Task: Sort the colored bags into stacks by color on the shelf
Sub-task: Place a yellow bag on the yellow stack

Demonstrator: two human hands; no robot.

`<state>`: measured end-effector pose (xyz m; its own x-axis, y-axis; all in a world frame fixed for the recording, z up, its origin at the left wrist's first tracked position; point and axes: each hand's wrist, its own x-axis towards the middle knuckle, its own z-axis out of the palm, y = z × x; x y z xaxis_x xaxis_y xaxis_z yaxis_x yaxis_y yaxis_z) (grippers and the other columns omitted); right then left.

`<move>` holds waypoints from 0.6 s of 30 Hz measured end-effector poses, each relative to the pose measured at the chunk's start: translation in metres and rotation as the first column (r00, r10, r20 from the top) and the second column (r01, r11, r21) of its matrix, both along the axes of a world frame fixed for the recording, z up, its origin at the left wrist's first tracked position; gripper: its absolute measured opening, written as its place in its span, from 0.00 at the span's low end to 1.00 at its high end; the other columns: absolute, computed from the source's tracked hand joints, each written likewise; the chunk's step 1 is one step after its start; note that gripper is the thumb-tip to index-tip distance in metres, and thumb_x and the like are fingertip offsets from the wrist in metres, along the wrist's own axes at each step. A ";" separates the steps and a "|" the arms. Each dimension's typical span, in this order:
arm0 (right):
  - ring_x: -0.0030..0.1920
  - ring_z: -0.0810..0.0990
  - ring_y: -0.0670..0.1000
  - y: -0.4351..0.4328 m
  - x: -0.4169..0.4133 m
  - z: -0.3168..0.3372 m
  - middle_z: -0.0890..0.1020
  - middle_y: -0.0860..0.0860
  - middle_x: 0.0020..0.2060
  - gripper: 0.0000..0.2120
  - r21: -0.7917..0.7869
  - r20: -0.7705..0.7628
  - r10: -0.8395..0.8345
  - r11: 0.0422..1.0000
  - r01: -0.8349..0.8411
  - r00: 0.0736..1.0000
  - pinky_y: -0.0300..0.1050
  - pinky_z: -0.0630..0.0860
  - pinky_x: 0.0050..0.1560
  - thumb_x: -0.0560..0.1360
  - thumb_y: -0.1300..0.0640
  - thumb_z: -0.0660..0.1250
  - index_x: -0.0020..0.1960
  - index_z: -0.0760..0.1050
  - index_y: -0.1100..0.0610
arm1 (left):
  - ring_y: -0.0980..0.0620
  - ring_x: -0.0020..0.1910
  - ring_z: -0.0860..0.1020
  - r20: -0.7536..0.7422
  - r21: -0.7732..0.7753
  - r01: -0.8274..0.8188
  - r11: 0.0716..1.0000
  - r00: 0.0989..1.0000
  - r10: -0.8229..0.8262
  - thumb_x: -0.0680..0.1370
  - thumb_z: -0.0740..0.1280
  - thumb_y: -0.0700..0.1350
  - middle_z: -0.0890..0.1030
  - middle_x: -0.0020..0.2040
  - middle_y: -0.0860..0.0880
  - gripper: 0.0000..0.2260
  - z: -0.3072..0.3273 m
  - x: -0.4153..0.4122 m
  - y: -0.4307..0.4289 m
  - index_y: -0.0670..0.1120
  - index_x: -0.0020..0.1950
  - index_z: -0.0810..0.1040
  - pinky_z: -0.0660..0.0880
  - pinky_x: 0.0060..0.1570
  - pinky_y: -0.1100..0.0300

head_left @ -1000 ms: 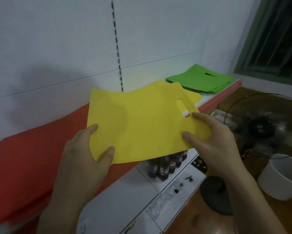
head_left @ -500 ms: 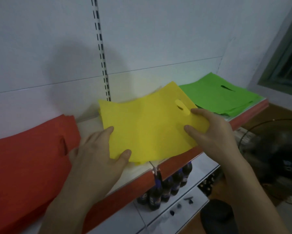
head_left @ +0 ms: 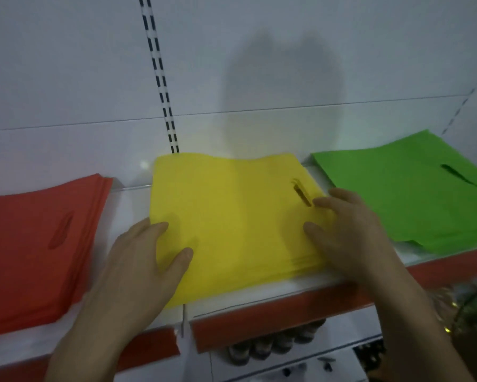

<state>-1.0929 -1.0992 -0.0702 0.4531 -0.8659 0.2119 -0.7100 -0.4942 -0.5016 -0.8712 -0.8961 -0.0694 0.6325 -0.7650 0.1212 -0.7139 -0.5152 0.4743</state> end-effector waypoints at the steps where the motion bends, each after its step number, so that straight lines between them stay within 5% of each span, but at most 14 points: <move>1: 0.70 0.71 0.55 -0.005 -0.004 -0.002 0.70 0.53 0.73 0.24 0.012 -0.025 0.026 1.000 -0.026 0.999 0.47 0.65 0.70 0.73 0.49 0.74 0.67 0.77 0.54 | 0.47 0.74 0.65 -0.003 0.019 -0.032 0.999 0.999 0.032 0.74 0.66 0.64 0.65 0.77 0.47 0.33 -0.003 -0.006 -0.001 0.47 0.73 0.72 0.62 0.71 0.52; 9: 0.70 0.71 0.55 -0.026 -0.015 0.004 0.72 0.53 0.72 0.25 -0.057 -0.038 0.207 0.976 -0.209 0.978 0.47 0.65 0.69 0.75 0.47 0.71 0.69 0.75 0.54 | 0.50 0.75 0.63 0.038 -0.047 -0.179 0.983 0.983 0.181 0.75 0.68 0.58 0.64 0.78 0.49 0.29 -0.004 -0.038 -0.003 0.49 0.74 0.71 0.59 0.72 0.53; 14: 0.68 0.72 0.51 -0.003 0.019 0.015 0.78 0.50 0.66 0.22 -0.125 0.042 0.407 0.908 -0.400 0.912 0.41 0.63 0.66 0.77 0.48 0.69 0.68 0.75 0.54 | 0.46 0.67 0.74 0.179 -0.200 -0.232 0.952 0.947 0.268 0.77 0.68 0.54 0.77 0.67 0.45 0.22 0.017 -0.030 0.018 0.43 0.66 0.78 0.65 0.67 0.56; 18: 0.71 0.68 0.48 0.041 0.063 0.016 0.75 0.46 0.69 0.22 -0.134 0.046 0.567 0.819 -0.558 0.822 0.39 0.61 0.68 0.79 0.47 0.66 0.71 0.73 0.52 | 0.47 0.67 0.74 0.232 -0.248 -0.314 0.916 0.899 0.371 0.78 0.67 0.51 0.77 0.67 0.46 0.20 0.029 -0.018 0.070 0.43 0.67 0.77 0.65 0.67 0.57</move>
<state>-1.0301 -1.0586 -0.0541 0.8312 -0.4344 0.3471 -0.2508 -0.8501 -0.4631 -0.8893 -0.8258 -0.0402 0.7719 -0.4483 0.4507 -0.6248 -0.6657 0.4079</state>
